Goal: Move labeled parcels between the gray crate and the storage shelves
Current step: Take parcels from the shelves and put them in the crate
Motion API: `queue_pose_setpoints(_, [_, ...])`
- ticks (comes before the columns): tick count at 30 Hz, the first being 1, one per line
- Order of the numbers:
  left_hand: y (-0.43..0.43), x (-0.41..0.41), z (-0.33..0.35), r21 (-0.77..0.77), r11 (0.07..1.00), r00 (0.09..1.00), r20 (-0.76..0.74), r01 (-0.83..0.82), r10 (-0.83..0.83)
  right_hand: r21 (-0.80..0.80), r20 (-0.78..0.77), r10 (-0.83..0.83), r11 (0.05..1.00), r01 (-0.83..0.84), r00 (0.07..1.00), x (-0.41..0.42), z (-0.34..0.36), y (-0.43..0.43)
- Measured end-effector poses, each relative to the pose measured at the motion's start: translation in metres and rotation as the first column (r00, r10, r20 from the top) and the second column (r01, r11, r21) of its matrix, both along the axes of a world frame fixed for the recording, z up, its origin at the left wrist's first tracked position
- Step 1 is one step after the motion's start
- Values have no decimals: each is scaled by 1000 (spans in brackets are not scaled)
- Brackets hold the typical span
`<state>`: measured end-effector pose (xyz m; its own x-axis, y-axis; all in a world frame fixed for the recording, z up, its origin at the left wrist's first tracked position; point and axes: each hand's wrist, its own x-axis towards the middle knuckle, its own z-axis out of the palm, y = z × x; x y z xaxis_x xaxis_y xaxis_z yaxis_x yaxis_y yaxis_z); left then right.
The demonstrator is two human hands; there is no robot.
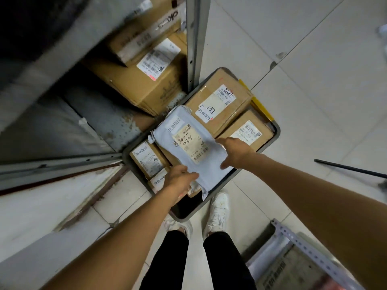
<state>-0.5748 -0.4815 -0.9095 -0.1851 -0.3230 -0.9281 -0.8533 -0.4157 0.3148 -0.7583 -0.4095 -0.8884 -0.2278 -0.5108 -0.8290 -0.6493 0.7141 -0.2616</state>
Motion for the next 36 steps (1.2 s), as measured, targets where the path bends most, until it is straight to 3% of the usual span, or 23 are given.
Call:
queue_pose_setpoints(3, [-25, -19, 56, -148, 936, 947, 17, 318, -319, 29, -12, 129, 991, -128, 992, -8, 56, -5])
queue_pose_setpoints(6, [-47, -44, 129, -286, 794, 835, 43, 536, -549, 24, -85, 205, 979, -204, 975, -20, 122, -9])
queue_pose_setpoints(13, [-66, -87, 343, -500, 446, 570, 119, 742, -813, -81, -209, 124, 986, -144, 970, -44, 318, 2])
queue_pose_setpoints(19, [-60, -105, 488, -650, 255, 471, 181, 716, -863, -56, -350, 125, 986, -154, 929, -43, 457, 28])
queue_pose_setpoints(27, [-39, -71, 596, -776, 40, 338, 227, 629, -913, -137, -464, -88, 990, 27, 882, 6, 580, 64])
queue_pose_setpoints(32, [-36, -31, 642, -805, -41, 289, 259, 592, -921, -149, -497, -150, 985, 87, 855, 55, 620, 72])
queue_pose_setpoints(36, [-37, 10, 659, -812, -30, 297, 248, 583, -922, -160, -511, -138, 985, 64, 849, 92, 643, 70])
